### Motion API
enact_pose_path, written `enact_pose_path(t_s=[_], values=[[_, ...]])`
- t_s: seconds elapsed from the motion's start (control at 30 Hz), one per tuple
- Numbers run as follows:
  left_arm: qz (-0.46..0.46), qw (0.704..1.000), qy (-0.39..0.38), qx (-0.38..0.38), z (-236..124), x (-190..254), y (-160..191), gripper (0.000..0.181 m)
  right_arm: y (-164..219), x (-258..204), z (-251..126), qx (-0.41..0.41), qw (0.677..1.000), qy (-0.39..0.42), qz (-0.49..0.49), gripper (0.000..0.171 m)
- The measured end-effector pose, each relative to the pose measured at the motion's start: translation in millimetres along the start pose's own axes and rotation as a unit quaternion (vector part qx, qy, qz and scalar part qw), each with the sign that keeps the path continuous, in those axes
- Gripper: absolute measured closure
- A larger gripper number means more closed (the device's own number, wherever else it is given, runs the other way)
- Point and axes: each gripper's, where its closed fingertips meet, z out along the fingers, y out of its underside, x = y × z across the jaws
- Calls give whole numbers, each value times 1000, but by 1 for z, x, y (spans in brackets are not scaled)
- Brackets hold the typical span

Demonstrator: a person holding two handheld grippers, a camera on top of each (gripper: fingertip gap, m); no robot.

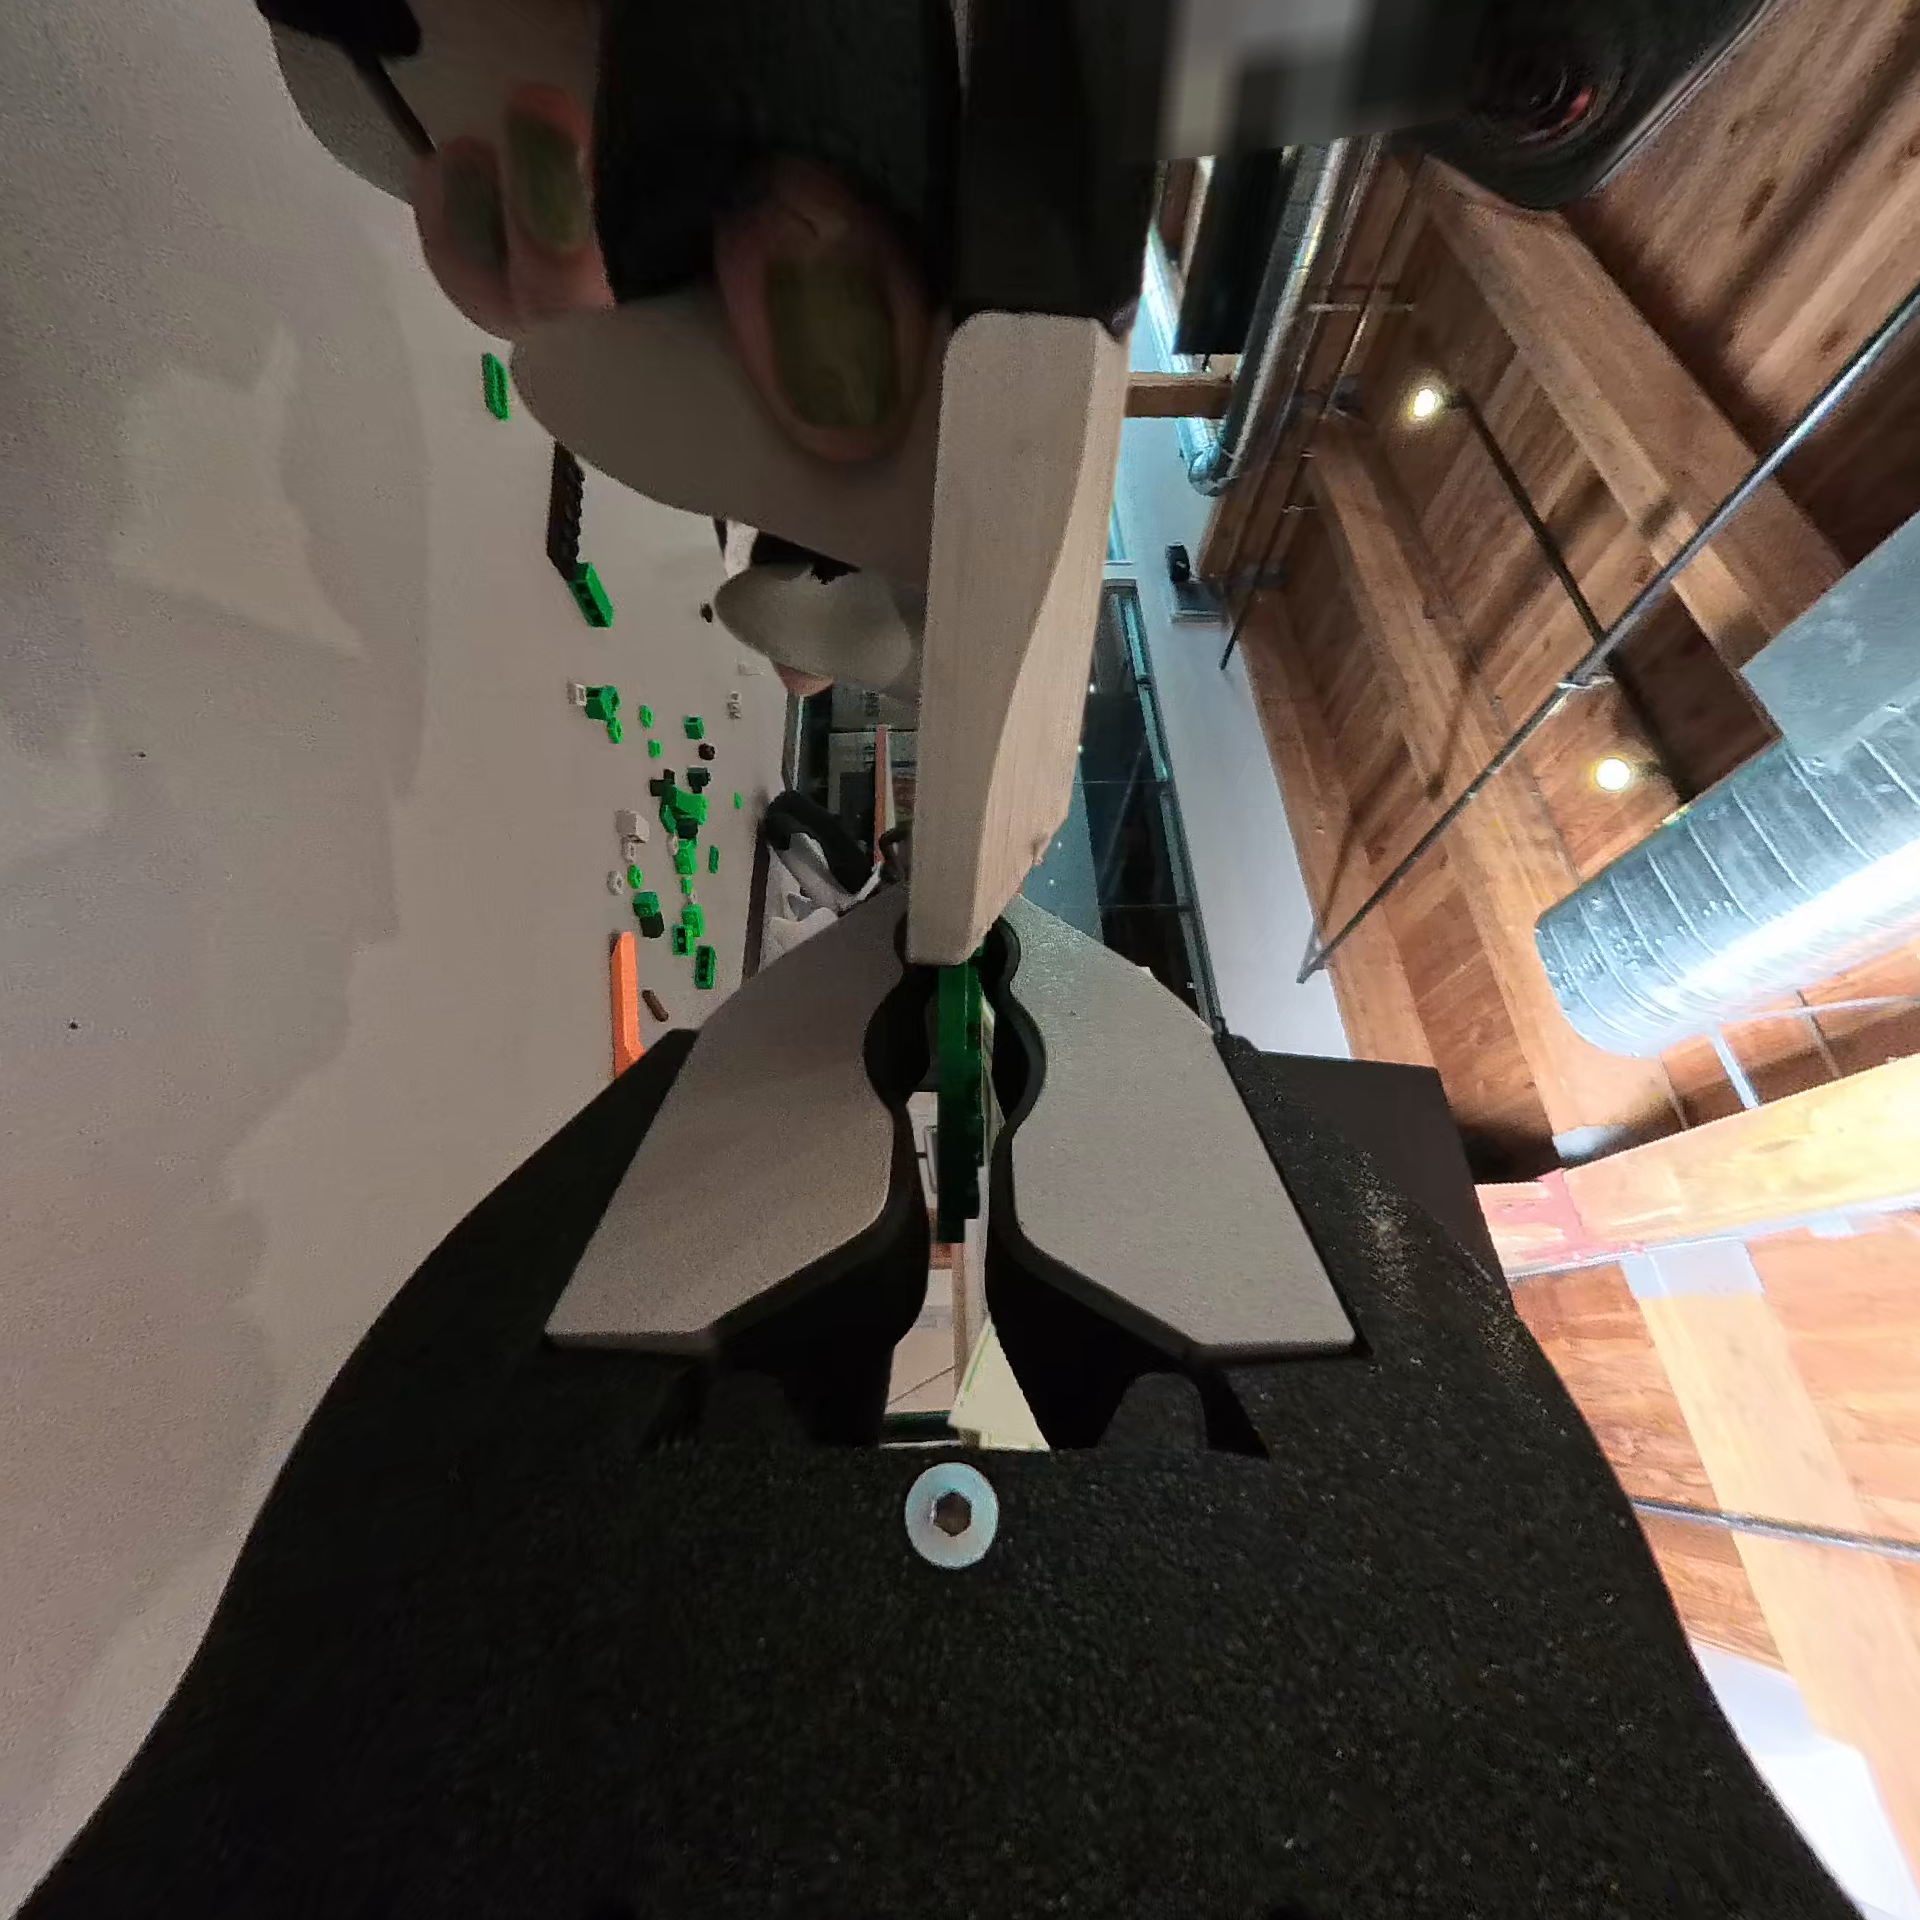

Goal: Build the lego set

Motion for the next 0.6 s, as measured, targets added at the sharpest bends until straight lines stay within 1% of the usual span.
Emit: enact_pose_path(t_s=[0.13, 0.2, 0.27, 0.3, 0.37, 0.47, 0.53, 0.6], values=[[21, 1000, 0, 10, -1, 3, -4, 106, -3, 4, -2, 12, 1000, 13, 18, 165], [46, 999, 4, 16, -3, 7, -7, 98, -4, 6, -3, 18, 999, 17, 22, 165], [102, 995, 6, 13, -6, 12, -7, 90, -4, 9, -4, 24, 999, 19, 32, 165], [148, 989, -6, 10, -8, 13, -6, 91, -5, 10, -5, 29, 999, 19, 35, 165], [258, 965, -44, 2, -12, 11, -3, 97, -6, 12, -6, 38, 998, 18, 40, 165], [405, 909, -101, -18, -16, 8, -3, 115, -10, 12, -9, 54, 997, 12, 46, 164], [468, 875, -120, -24, -17, 8, -4, 125, -12, 11, -10, 61, 997, 6, 46, 164], [512, 847, -138, -26, -18, 9, -6, 134, -14, 10, -11, 67, 997, 5, 42, 165]])
